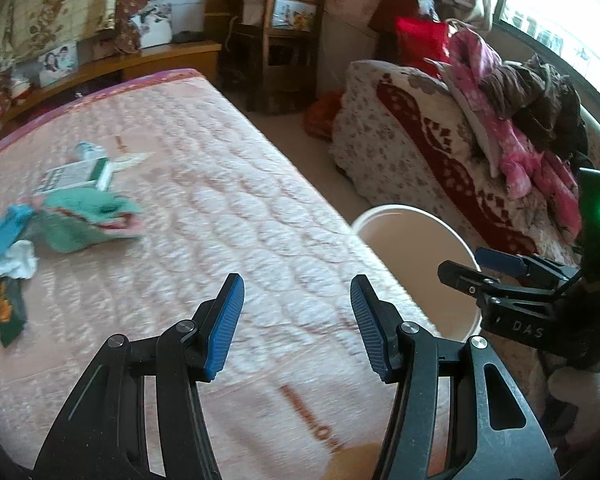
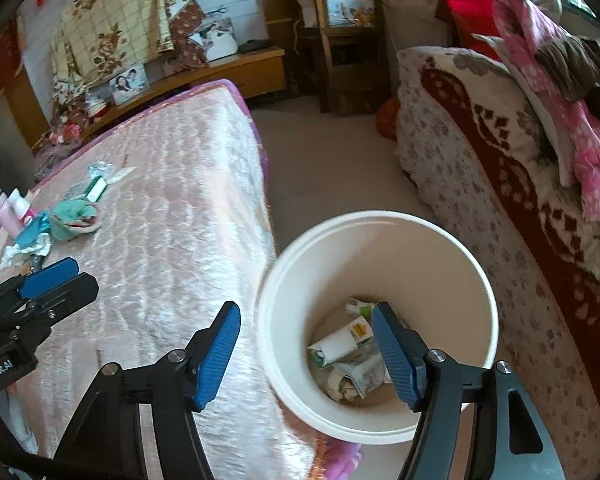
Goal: Collect trash
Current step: 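Move both open tools away from the bucket toward the bed, then grasp the white tissue with the left tool while the right tool grasps the green towel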
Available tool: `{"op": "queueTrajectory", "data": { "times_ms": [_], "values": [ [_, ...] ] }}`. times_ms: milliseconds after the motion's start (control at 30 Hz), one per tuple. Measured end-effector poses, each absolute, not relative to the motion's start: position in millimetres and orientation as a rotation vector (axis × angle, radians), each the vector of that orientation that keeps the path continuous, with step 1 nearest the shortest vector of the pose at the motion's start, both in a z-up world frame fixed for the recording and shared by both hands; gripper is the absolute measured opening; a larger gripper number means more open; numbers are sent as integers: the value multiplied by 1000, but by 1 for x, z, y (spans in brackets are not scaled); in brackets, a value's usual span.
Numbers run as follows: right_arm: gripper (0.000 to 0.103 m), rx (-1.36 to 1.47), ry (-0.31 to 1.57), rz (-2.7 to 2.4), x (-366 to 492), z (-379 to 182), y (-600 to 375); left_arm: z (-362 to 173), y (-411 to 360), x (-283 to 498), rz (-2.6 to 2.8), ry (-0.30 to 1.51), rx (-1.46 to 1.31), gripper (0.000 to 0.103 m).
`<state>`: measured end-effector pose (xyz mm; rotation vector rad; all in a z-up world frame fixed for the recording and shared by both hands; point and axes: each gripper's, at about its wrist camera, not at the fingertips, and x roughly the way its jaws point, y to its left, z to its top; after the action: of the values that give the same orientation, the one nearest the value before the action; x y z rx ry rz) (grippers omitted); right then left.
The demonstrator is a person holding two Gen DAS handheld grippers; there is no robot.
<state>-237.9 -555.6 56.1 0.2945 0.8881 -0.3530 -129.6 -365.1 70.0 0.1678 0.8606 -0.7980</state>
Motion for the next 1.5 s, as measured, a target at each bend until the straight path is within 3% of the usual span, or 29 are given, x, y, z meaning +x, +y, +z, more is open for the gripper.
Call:
{"op": "queueTrajectory", "data": {
  "times_ms": [767,900,1067,1333,1400,1467,1500],
  "values": [
    [69,225,932,-6,-138,48,-414,88,-144,-54,-464,874,-19,54],
    [70,202,929,44,-112,51,-391,92,-116,-32,-427,867,-86,64],
    [80,147,905,103,-73,61,-367,81,-116,0,-417,890,-77,67],
    [81,44,896,152,-9,61,-351,56,-135,33,-449,936,-26,67],
    [81,30,903,165,5,56,-347,53,-137,34,-451,938,-15,61],
    [81,10,913,178,17,50,-342,49,-137,35,-454,955,-5,23],
    [81,6,921,184,21,46,-340,47,-136,36,-452,973,3,17]
  ]
}}
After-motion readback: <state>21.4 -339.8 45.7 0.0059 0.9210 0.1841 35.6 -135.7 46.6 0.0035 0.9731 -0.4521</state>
